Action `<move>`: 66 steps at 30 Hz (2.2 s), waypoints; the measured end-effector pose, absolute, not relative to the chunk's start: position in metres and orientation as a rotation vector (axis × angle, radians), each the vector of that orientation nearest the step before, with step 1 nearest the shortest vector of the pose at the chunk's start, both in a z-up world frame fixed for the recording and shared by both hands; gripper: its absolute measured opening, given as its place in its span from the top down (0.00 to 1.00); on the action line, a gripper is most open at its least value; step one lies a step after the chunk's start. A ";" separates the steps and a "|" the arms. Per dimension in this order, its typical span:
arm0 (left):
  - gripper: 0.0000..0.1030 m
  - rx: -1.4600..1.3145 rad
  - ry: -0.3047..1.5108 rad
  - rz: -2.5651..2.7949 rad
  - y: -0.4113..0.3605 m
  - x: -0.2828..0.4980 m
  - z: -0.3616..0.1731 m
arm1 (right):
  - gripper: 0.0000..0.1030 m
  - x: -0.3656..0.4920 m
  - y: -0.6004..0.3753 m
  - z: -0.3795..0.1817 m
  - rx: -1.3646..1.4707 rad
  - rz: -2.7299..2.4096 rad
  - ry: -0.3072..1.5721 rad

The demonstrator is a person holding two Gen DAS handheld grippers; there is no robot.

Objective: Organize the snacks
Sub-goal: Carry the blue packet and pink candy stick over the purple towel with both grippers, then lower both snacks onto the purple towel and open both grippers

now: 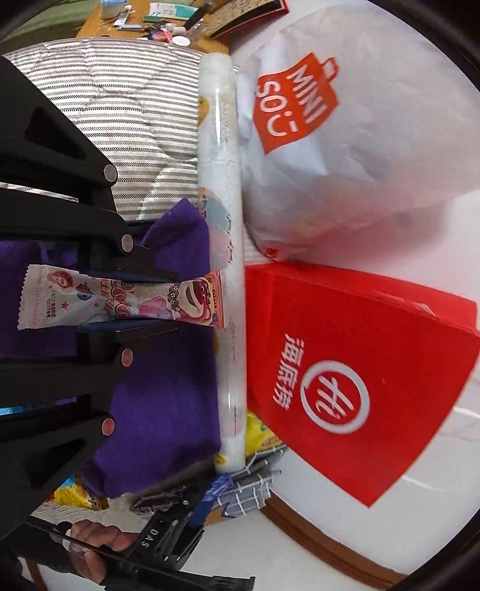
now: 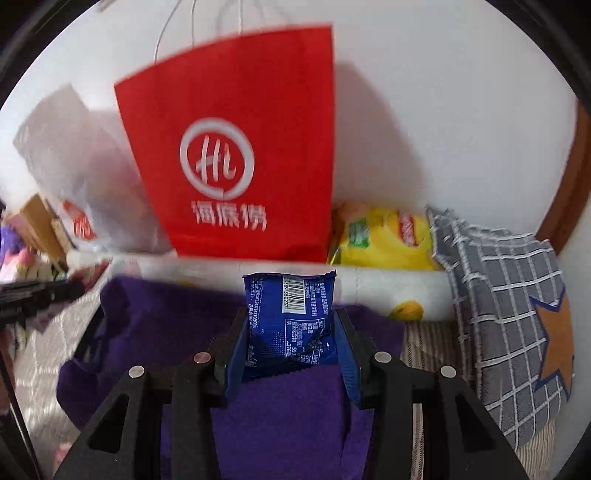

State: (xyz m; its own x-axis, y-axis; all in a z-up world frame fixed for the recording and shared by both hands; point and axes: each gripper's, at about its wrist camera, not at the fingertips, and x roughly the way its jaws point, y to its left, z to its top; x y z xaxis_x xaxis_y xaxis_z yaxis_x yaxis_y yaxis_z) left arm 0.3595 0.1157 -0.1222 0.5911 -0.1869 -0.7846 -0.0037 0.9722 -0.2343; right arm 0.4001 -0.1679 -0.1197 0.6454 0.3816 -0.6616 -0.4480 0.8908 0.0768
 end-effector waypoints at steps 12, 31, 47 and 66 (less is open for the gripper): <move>0.83 -0.209 1.030 -0.103 0.104 0.368 -0.156 | 0.59 0.416 -0.157 -0.153 -0.137 0.490 0.847; 0.83 -0.244 1.098 -0.136 0.091 0.374 -0.175 | 0.58 0.420 -0.140 -0.165 -0.202 0.484 0.896; 0.76 -0.247 1.112 -0.144 0.092 0.373 -0.173 | 0.46 0.419 -0.136 -0.157 -0.226 0.484 0.895; 0.46 -0.246 0.948 -0.191 0.087 0.335 -0.085 | 0.43 0.332 -0.181 -0.073 -0.135 0.379 0.648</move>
